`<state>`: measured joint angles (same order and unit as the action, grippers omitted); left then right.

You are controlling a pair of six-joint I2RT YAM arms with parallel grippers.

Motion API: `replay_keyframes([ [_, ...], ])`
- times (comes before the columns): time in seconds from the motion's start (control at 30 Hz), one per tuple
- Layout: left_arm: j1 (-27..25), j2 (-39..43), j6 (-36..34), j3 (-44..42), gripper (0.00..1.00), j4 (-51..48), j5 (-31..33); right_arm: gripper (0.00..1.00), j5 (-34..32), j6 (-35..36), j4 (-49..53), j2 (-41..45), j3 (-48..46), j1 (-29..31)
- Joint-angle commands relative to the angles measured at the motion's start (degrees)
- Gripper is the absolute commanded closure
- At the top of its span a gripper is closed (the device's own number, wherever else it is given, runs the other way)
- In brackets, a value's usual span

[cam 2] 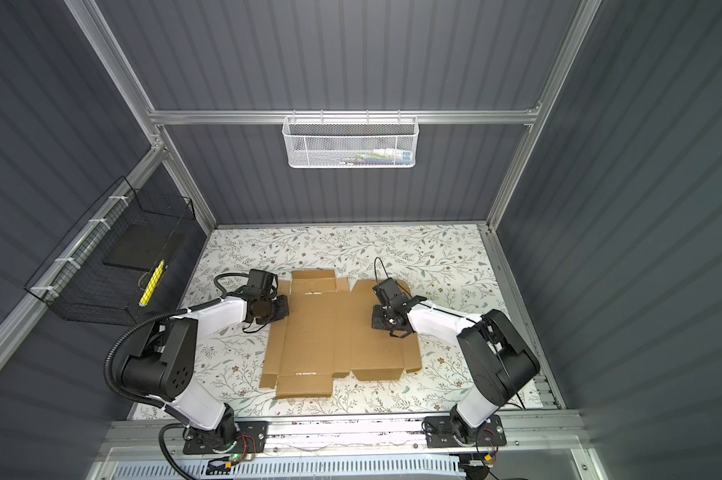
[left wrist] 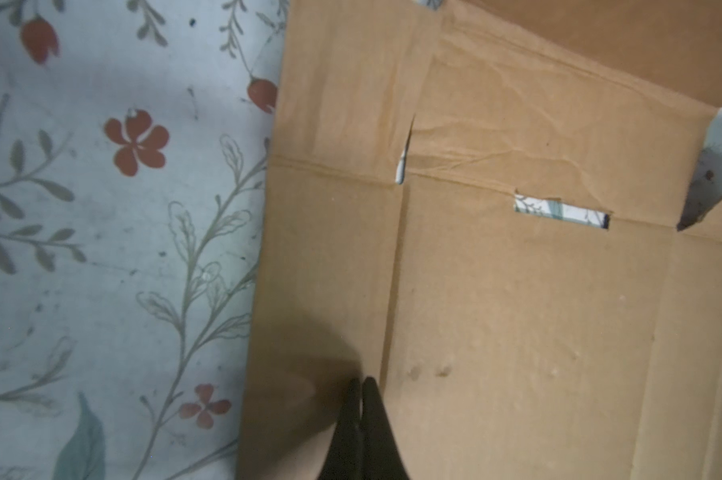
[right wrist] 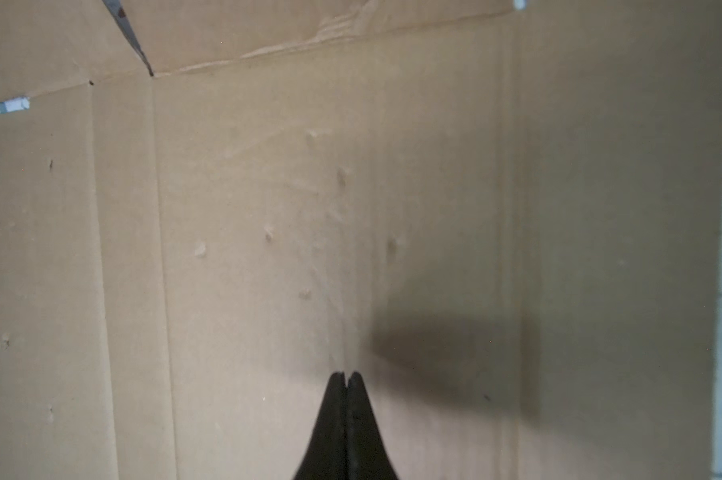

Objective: Fold the paper box

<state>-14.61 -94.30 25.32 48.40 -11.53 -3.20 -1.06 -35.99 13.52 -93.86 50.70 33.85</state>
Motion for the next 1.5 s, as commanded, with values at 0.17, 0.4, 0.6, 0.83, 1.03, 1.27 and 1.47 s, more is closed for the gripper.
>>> replay_keyframes([
  [0.17,-0.33,-0.79,2.44,-3.18,1.0,1.19,-0.09,1.0,2.2,1.47,0.7,-6.03,4.97,-3.9],
  [0.4,-0.34,-1.15,4.74,-6.06,1.0,4.24,-2.8,1.0,4.11,3.42,2.31,-12.48,11.2,-7.34],
  [0.6,-0.42,-1.23,6.63,-7.81,1.0,6.55,-5.86,1.0,4.75,5.19,5.08,-19.67,20.3,-10.19],
  [0.83,-1.86,0.23,9.17,-9.94,1.0,9.05,-8.22,1.0,3.95,8.1,10.68,-27.0,33.23,-12.24],
  [1.03,-6.66,2.57,12.25,-11.55,1.0,10.44,-7.84,1.0,5.81,10.67,12.0,-30.8,42.39,-12.34],
  [1.27,-7.27,5.86,9.71,-6.99,1.0,5.22,-4.12,0.99,4.77,11.61,10.17,-23.82,39.42,-11.09],
  [1.47,-7.19,2.94,5.35,2.85,1.0,1.18,-2.16,0.96,1.63,11.08,9.87,-11.14,27.59,-8.77],
])
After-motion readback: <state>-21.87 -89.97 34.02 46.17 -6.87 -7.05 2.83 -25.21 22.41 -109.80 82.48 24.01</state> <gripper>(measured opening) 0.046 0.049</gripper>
